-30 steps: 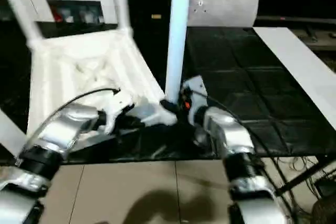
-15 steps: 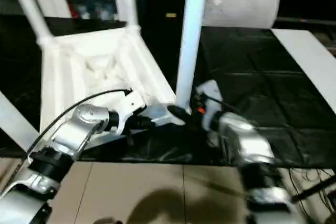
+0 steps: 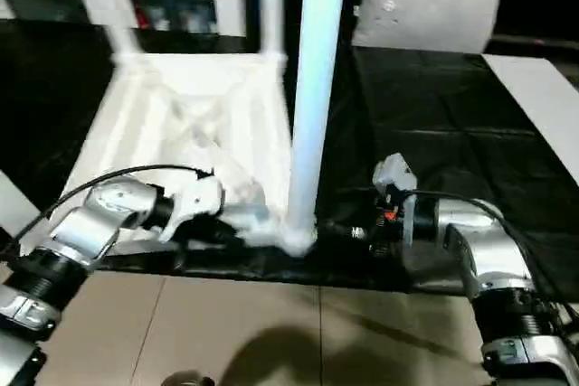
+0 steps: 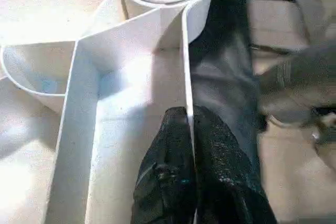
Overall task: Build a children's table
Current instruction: Rotate leg to tighten
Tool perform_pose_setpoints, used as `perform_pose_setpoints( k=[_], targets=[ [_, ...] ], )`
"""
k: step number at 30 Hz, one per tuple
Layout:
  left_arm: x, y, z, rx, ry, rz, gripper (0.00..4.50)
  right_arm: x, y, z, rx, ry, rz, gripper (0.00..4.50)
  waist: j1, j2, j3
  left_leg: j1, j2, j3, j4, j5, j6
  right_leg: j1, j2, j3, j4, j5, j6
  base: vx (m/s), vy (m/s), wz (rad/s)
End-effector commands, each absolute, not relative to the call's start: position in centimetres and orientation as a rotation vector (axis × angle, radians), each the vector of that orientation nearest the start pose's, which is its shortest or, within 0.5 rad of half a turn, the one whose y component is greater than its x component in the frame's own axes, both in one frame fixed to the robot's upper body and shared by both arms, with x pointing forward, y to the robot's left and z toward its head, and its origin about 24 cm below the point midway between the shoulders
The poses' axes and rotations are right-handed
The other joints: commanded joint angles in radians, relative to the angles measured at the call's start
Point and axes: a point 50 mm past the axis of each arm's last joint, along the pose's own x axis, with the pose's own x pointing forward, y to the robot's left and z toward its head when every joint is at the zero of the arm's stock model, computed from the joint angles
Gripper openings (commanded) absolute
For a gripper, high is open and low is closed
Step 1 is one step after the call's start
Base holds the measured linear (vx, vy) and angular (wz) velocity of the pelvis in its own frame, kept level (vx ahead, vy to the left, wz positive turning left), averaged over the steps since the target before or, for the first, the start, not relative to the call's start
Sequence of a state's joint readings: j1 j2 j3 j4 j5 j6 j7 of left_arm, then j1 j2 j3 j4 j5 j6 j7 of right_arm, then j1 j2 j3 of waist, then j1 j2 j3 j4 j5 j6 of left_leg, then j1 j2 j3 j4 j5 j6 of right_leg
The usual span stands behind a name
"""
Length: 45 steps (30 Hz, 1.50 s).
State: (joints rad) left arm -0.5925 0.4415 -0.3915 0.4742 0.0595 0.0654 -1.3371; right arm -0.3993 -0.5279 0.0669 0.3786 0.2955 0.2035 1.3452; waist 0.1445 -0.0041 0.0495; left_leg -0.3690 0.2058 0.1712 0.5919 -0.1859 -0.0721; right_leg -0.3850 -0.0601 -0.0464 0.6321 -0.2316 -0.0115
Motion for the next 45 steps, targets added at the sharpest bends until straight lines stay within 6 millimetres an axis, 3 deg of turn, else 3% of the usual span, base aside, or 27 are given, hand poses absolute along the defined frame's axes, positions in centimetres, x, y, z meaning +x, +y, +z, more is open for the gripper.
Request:
perform_pose_setpoints(
  k=[1,8,16,23,27,29,30,31,33,35,37,38,42,44,45],
  targets=[
    [29.7,11.7,5.9,0.632,0.483,-1.648,0.0,28.7,-19.6,7.9,-0.089,0.291,1.331,3.44,-0.005,-0.003,-0.066,0.017,0.034,0.001,-0.057,-0.087,0.08,0.044,-0.073,0.04,-0.058,0.084,-0.27,0.0,0.0,0.0],
    [29.4,11.0,6.3,0.66,0.468,-1.738,0.0,28.4,-18.2,7.4,-0.064,0.343,1.451,2.87,0.0,-0.007,-0.064,0.014,0.031,0.0,-0.059,-0.107,0.06,0.046,-0.077,0.04,-0.062,0.03,-0.256,0.0,0.0,0.0],
    [29.5,10.9,6.4,0.662,0.463,-1.758,0.0,28.4,-18.2,7.4,-0.039,0.377,1.5,2.24,0.001,-0.007,-0.067,0.012,0.031,-0.001,-0.057,-0.081,0.065,0.048,-0.076,0.039,-0.057,0.067,-0.258,0.0,0.0,0.0],
    [30.3,11.1,6.3,0.506,0.509,-1.602,0.0,28.6,-16.9,7.4,0.043,0.344,1.401,1.99,-0.001,-0.006,-0.063,0.013,0.03,0.0,-0.059,-0.087,0.056,0.046,-0.075,0.039,-0.059,0.047,-0.258,0.0,0.0,0.0],
    [30.9,10.7,6.4,0.437,0.513,-1.488,0.0,29.8,-15.1,6.4,0.043,0.347,1.189,1.98,-0.013,-0.006,-0.055,0.012,0.025,-0.004,-0.068,-0.15,0.012,0.045,-0.081,0.042,-0.077,-0.127,-0.217,0.0,0.0,0.0],
    [31.2,10.4,6.4,0.419,0.5,-1.444,0.0,30.3,-14.5,6.1,0.047,0.341,1.104,1.98,-0.026,-0.009,-0.052,0.011,0.023,-0.007,-0.073,-0.18,-0.012,0.043,-0.081,0.042,-0.085,-0.208,-0.193,0.0,0.0,0.0],
    [31.8,9.7,6.4,0.386,0.481,-1.352,0.0,31.3,-13.3,5.6,0.037,0.331,0.963,1.97,-0.038,-0.005,-0.052,0.011,0.023,-0.009,-0.076,-0.192,-0.023,0.042,-0.08,0.042,-0.086,-0.243,-0.183,0.0,0.0,0.0],
    [31.8,9.6,6.4,0.386,0.481,-1.35,0.0,31.3,-13.3,5.6,0.037,0.331,0.961,1.96,-0.052,-0.008,-0.05,0.007,0.02,-0.01,-0.077,-0.199,-0.036,0.042,-0.08,0.041,-0.089,-0.275,-0.175,0.0,0.0,0.0],
    [32.1,9.1,6.5,0.364,0.481,-1.291,0.0,32.2,-12.6,5.2,0.064,0.349,0.823,1.95,-0.064,-0.01,-0.053,0.004,0.017,-0.013,-0.078,-0.183,-0.041,0.045,-0.079,0.04,-0.091,-0.291,-0.16,0.0,0.0,0.0],
    [32.4,8.1,6.6,0.312,0.475,-1.216,0.0,33.1,-11.8,5.1,0.113,0.358,0.687,1.95,-0.075,-0.009,-0.053,0.006,0.016,-0.008,-0.073,-0.173,-0.032,0.041,-0.076,0.045,-0.09,-0.253,-0.17,0.0,0.0,0.0],
    [32.6,7.4,6.7,0.281,0.47,-1.175,0.0,33.5,-11.2,5.3,0.139,0.33,0.639,2.5,-0.077,-0.012,-0.059,0.004,0.014,-0.007,-0.069,-0.129,-0.018,0.045,-0.074,0.044,-0.087,-0.183,-0.183,0.0,0.0,0.0],
    [32.6,7.2,6.7,0.278,0.466,-1.166,0.0,33.5,-11.0,5.5,0.147,0.309,0.645,2.63,-0.076,-0.009,-0.06,0.005,0.016,-0.006,-0.068,-0.12,-0.011,0.043,-0.074,0.045,-0.084,-0.152,-0.189,0.0,0.0,0.0],
    [32.9,7.2,6.8,0.292,0.46,-1.137,0.0,33.4,-11.2,6.0,0.147,0.259,0.693,2.98,-0.063,-0.005,-0.072,0.002,0.015,-0.004,-0.058,-0.012,0.04,0.051,-0.065,0.045,-0.056,0.141,-0.237,0.0,0.0,0.0],
    [33.0,7.6,6.7,0.315,0.463,-1.13,0.0,33.3,-11.7,6.0,0.124,0.256,0.701,3.12,-0.056,-0.006,-0.069,0.002,0.015,-0.002,-0.057,-0.026,0.056,0.049,-0.065,0.043,-0.056,0.175,-0.247,0.0,0.0,0.0],
    [33.0,8.2,6.7,0.365,0.451,-1.14,0.0,32.9,-12.8,6.1,0.104,0.235,0.74,3.19,-0.05,-0.007,-0.068,0.003,0.015,-0.003,-0.058,-0.048,0.057,0.053,-0.067,0.042,-0.061,0.15,-0.243,0.0,0.0,0.0]
  ],
)
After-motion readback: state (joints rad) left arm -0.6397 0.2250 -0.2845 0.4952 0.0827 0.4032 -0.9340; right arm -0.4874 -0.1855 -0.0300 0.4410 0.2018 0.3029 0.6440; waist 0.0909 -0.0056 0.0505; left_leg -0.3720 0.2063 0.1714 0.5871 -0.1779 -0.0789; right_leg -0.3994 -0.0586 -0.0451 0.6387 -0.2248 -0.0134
